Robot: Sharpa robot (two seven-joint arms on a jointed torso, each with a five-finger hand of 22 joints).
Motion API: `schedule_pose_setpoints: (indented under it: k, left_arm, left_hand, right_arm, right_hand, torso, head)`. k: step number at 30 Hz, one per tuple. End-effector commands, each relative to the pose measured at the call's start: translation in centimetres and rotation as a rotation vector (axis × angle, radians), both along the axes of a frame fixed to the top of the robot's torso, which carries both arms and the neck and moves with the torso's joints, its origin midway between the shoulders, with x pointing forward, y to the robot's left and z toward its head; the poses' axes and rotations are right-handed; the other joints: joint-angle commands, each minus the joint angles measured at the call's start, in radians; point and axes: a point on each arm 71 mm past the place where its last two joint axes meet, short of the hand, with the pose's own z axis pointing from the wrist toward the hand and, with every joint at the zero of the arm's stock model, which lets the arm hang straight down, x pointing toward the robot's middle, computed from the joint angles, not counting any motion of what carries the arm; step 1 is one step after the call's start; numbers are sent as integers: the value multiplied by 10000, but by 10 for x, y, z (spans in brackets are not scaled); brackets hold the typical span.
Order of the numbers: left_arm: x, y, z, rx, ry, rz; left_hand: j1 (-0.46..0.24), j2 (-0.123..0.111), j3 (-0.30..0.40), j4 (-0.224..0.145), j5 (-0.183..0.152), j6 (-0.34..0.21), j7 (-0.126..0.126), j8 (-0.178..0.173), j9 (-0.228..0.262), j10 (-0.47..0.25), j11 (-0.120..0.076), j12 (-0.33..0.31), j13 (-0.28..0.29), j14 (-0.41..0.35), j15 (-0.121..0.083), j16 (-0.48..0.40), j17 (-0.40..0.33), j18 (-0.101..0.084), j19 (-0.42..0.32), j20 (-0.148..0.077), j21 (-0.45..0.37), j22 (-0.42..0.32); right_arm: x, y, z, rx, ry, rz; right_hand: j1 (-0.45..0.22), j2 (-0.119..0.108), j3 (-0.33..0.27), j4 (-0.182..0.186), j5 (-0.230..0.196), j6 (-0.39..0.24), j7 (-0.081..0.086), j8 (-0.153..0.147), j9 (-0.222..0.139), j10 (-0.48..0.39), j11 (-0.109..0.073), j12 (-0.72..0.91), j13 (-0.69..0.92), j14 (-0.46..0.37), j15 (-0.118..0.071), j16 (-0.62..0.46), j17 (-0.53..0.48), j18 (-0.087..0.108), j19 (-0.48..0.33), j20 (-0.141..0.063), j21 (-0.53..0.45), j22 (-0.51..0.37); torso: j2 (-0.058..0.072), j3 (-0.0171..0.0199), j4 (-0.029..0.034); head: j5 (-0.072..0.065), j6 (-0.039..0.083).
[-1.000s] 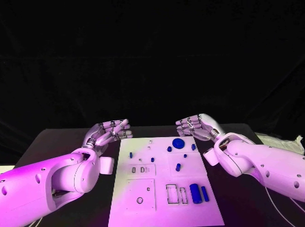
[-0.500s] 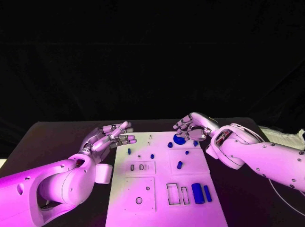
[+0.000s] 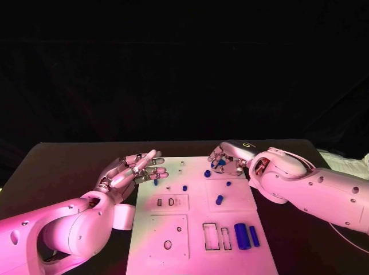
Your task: Assemble the parts on the task board
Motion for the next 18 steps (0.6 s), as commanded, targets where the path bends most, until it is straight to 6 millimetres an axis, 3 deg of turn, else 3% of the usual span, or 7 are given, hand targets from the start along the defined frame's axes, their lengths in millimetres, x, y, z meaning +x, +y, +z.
schedule_pose_setpoints:
  k: [1, 4, 8, 18]
  left_arm:
    - [-2, -4, 2, -217, 7, -284]
    - [-2, -5, 3, -229, 10, -311]
    - [-3, -5, 3, -237, 25, -344]
    - [-2, -5, 3, -215, 64, -347]
  left_hand:
    - [-4, 118, -16, -63, 16, 85, 2, -50, -8, 80, 24, -56, -1, 76, -1, -71, 15, 126, 83, 23, 56, -5]
    - [-4, 117, -18, -66, 16, 83, 5, -55, -10, 77, 26, -61, -2, 78, -1, -74, 18, 125, 87, 22, 57, -5]
    - [-4, 119, -19, -67, 16, 82, 9, -59, -11, 75, 28, -65, -3, 81, -1, -76, 20, 124, 90, 21, 58, -6]
    - [-21, 124, -35, -68, 14, 67, 34, -87, -16, 59, 43, -93, -7, 91, 6, -90, 34, 119, 105, 20, 60, -9]
  right_arm:
    - [0, 3, -4, -973, 238, -26]
    - [0, 5, -5, -1102, 303, 35]
    - [1, 9, -7, -1268, 401, 108]
    - [2, 15, -10, -1684, 561, 186]
  right_hand:
    - [9, -203, 125, 213, -56, -45, -43, -23, -9, -181, 19, 24, 20, 316, -38, 690, 446, -209, 375, 23, 1038, 1214]
    - [57, -282, 271, 392, -53, -34, -72, -9, -2, -238, 47, -4, 14, 279, -34, 1582, 1208, -359, 648, 48, 1897, 2299]
    - [131, -401, 426, 599, -49, -43, -79, -6, 0, -245, 44, -16, 10, 183, -17, 2540, 2102, -446, 756, 73, 2529, 3048]
    - [144, -484, 521, 853, -74, -57, -121, -4, 2, -238, 26, -12, 11, 198, -20, 3585, 3144, -568, 998, 86, 3189, 3910]
  torso:
    - [113, -29, 38]
    - [144, -33, 42]
    - [189, -37, 56]
    - [287, -34, 78]
  head:
    - [-14, 9]
    - [-18, -9]
    - [-67, -11]
    - [-63, 3]
